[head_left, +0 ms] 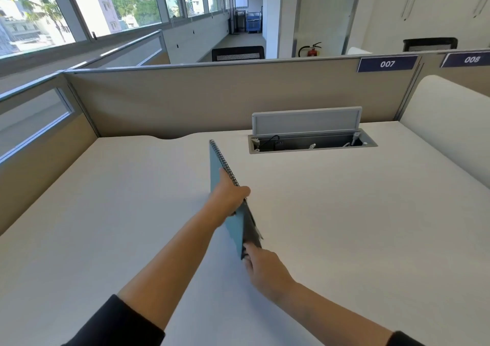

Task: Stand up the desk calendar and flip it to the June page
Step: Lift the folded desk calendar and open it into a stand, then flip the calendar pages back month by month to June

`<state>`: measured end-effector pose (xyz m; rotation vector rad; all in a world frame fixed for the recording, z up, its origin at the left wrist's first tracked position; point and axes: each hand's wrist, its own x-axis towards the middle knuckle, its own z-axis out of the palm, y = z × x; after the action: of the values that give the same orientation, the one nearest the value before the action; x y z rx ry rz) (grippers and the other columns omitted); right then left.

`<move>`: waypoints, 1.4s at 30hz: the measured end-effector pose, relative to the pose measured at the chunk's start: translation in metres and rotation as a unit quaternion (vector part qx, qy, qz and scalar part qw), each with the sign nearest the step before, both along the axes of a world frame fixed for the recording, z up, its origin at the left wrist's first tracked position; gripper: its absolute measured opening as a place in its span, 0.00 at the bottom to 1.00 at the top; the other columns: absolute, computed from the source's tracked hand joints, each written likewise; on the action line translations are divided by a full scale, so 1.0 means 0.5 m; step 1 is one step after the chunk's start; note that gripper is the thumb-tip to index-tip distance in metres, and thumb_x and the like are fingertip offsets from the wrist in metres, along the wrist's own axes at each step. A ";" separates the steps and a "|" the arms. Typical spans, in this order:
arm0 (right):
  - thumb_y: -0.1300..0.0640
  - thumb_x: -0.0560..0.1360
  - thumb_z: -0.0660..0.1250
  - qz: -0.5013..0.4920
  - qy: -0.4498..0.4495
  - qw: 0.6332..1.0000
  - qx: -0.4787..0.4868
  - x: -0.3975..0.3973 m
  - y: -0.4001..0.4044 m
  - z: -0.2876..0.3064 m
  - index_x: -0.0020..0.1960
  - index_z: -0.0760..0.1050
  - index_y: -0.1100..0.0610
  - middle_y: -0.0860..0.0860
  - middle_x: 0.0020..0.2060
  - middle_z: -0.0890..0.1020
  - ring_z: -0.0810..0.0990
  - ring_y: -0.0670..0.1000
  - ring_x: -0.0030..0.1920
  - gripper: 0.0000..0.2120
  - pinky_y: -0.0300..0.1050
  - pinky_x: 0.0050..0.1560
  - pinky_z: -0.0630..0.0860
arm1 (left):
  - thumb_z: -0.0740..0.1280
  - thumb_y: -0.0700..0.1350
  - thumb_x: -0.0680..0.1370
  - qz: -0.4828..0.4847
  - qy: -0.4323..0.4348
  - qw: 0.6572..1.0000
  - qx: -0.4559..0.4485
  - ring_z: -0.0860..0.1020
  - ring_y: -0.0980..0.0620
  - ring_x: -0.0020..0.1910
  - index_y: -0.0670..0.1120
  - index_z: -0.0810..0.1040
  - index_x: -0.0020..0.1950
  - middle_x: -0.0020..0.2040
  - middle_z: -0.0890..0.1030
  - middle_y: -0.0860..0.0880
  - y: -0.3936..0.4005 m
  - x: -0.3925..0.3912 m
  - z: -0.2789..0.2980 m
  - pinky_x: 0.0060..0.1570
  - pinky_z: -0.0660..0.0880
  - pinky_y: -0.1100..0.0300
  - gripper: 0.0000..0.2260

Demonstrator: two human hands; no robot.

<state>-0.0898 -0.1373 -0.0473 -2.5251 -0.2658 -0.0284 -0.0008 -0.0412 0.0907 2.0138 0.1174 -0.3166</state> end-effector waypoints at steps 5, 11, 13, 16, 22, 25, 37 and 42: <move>0.56 0.76 0.59 0.041 -0.055 0.996 0.065 -0.017 -0.054 0.016 0.57 0.77 0.56 0.53 0.48 0.85 0.82 0.52 0.47 0.13 0.38 0.48 0.75 | 0.57 0.38 0.73 -0.097 -0.107 0.979 0.143 0.75 0.43 0.50 0.48 0.67 0.65 0.55 0.77 0.44 0.050 0.049 0.015 0.49 0.76 0.52 0.21; 0.63 0.72 0.66 -0.133 -0.085 0.977 0.144 0.052 -0.142 0.056 0.50 0.80 0.57 0.52 0.42 0.85 0.82 0.48 0.39 0.08 0.30 0.43 0.73 | 0.56 0.40 0.75 -0.180 -0.169 0.918 0.311 0.76 0.46 0.53 0.53 0.71 0.64 0.59 0.79 0.46 0.083 0.118 0.034 0.43 0.71 0.54 0.19; 0.64 0.73 0.65 -0.169 -0.067 0.969 0.167 0.082 -0.162 0.072 0.54 0.78 0.58 0.53 0.48 0.84 0.80 0.47 0.43 0.11 0.29 0.45 0.70 | 0.56 0.40 0.76 -0.195 -0.180 0.902 0.340 0.75 0.46 0.54 0.54 0.71 0.64 0.60 0.78 0.46 0.088 0.136 0.040 0.43 0.70 0.53 0.19; 0.63 0.74 0.64 -0.197 -0.034 0.959 0.201 0.121 -0.179 0.094 0.60 0.73 0.59 0.54 0.58 0.79 0.77 0.49 0.51 0.15 0.36 0.50 0.70 | 0.57 0.41 0.76 -0.222 -0.177 0.896 0.343 0.74 0.46 0.55 0.54 0.71 0.65 0.61 0.78 0.47 0.098 0.155 0.047 0.46 0.70 0.50 0.19; 0.59 0.77 0.61 -0.222 0.016 0.952 0.211 0.196 -0.190 0.136 0.69 0.63 0.57 0.54 0.69 0.69 0.71 0.54 0.65 0.22 0.49 0.63 0.69 | 0.59 0.37 0.75 -0.281 -0.143 0.897 0.310 0.73 0.48 0.54 0.52 0.71 0.66 0.61 0.77 0.47 0.128 0.196 0.063 0.50 0.72 0.51 0.21; 0.56 0.78 0.58 -0.220 0.044 0.948 0.226 0.218 -0.185 0.142 0.71 0.60 0.57 0.55 0.70 0.67 0.69 0.56 0.67 0.22 0.51 0.64 0.68 | 0.59 0.37 0.75 -0.299 -0.138 0.896 0.297 0.74 0.48 0.55 0.54 0.70 0.67 0.60 0.78 0.48 0.137 0.205 0.058 0.50 0.73 0.51 0.22; 0.48 0.79 0.53 -0.227 0.068 0.933 0.272 0.262 -0.172 0.121 0.58 0.69 0.58 0.54 0.55 0.78 0.75 0.52 0.52 0.16 0.45 0.46 0.68 | 0.65 0.53 0.74 0.233 -0.224 0.936 -0.139 0.73 0.49 0.51 0.47 0.66 0.60 0.49 0.73 0.50 0.161 0.047 -0.160 0.45 0.71 0.67 0.19; 0.36 0.76 0.45 -0.250 0.159 0.919 0.262 0.261 -0.164 0.121 0.52 0.76 0.58 0.56 0.50 0.80 0.78 0.57 0.51 0.31 0.49 0.48 0.70 | 0.54 0.60 0.77 0.100 0.013 0.985 -0.137 0.75 0.47 0.55 0.43 0.71 0.62 0.56 0.77 0.47 0.157 0.061 -0.209 0.55 0.71 0.56 0.25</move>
<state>0.0407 -0.2194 0.0131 -1.9573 0.4652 0.0965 0.0298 0.0373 -0.0137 1.7093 0.2762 -0.2185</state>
